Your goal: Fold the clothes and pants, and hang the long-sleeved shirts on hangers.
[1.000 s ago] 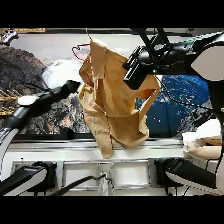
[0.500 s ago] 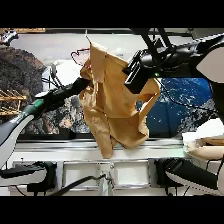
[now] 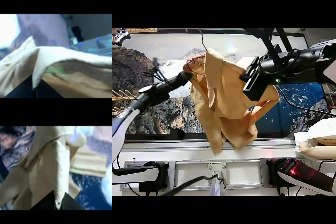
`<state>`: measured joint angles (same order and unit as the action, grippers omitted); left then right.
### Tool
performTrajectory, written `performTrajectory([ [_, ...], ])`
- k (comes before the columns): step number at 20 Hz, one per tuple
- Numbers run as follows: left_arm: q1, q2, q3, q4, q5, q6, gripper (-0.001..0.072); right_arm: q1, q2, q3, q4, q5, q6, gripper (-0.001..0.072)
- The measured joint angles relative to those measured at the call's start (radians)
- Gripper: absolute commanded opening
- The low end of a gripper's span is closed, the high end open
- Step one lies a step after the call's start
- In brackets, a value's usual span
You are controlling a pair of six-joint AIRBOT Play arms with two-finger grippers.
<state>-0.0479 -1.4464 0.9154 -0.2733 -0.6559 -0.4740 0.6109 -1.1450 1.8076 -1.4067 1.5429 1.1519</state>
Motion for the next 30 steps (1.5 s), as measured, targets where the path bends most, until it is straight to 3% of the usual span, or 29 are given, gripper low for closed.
performTrajectory([
  [5,0.111,0.087,0.071,0.009,-0.205,0.014,0.0011,-0.008,0.0,0.0,-0.095,0.056,0.011,0.0031],
  [10,0.156,0.291,0.089,0.116,-0.397,0.018,0.001,-0.061,0.0,0.0,-0.155,0.011,0.054,0.0031],
  [16,0.13,0.51,0.092,0.271,-0.449,0.013,0.001,-0.095,0.001,0.0,-0.189,-0.068,0.103,0.0031],
  [20,0.104,0.562,0.076,0.501,-0.459,-0.056,0.0013,-0.099,0.003,0.0,-0.211,-0.122,0.164,0.0031],
  [21,0.097,0.567,0.061,0.546,-0.459,-0.08,0.0063,-0.099,0.003,0.0,-0.213,-0.136,0.178,0.0031],
  [25,0.059,0.576,0.009,0.595,-0.482,-0.13,0.0554,-0.1,0.006,0.0,-0.216,-0.194,0.222,0.0031],
  [30,0.026,0.579,-0.01,0.6,-0.489,-0.16,0.0571,-0.1,0.028,0.002,-0.29,-0.291,0.306,0.0032],
])
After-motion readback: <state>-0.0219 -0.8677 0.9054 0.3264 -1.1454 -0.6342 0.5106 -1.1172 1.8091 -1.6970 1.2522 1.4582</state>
